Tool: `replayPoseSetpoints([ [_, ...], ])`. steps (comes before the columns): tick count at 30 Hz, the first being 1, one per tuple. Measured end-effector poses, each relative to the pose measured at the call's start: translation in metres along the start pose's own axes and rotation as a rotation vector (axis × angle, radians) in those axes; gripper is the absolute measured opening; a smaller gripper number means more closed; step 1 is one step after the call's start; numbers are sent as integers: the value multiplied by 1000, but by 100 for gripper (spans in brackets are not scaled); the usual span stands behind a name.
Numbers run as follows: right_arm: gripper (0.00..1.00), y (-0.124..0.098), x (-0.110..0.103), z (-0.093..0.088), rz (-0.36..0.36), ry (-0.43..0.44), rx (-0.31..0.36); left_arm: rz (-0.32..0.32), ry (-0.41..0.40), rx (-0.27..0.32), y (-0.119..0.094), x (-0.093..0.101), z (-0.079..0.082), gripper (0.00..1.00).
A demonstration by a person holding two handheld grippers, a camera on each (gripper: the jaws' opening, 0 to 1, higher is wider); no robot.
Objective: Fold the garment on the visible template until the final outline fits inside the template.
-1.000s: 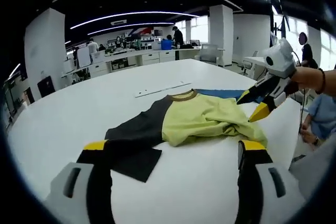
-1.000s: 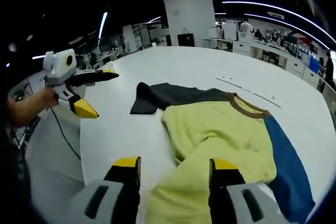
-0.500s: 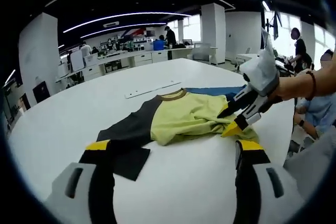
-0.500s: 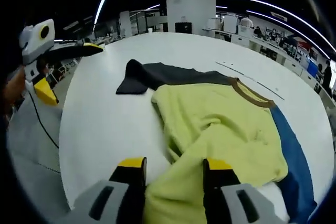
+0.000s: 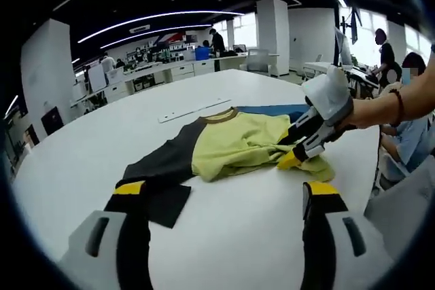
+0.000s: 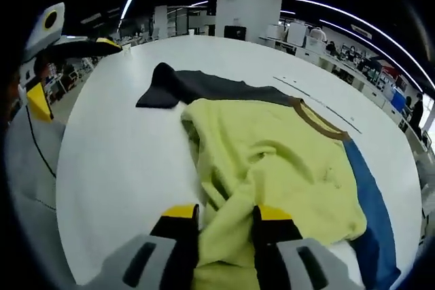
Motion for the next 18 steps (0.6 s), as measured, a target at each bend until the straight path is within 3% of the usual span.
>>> replayPoseSetpoints([
  [9, 18, 1, 8, -1, -40, -13, 3, -4, -18, -19, 1, 2, -8, 89],
  [18, 6, -8, 17, 7, 35, 148, 15, -7, -8, -29, 1, 1, -9, 87],
])
Point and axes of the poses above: the point that each gripper's makers call its tool centre point, and the gripper's own axes: y roughly forward along the fingers, x roughly to its right, z roughly out of its top, the point moved 3 cm from there along -y, roughly backward along the fingers, and after that the axes turned 1 degree about y, right-handed, at the moved point
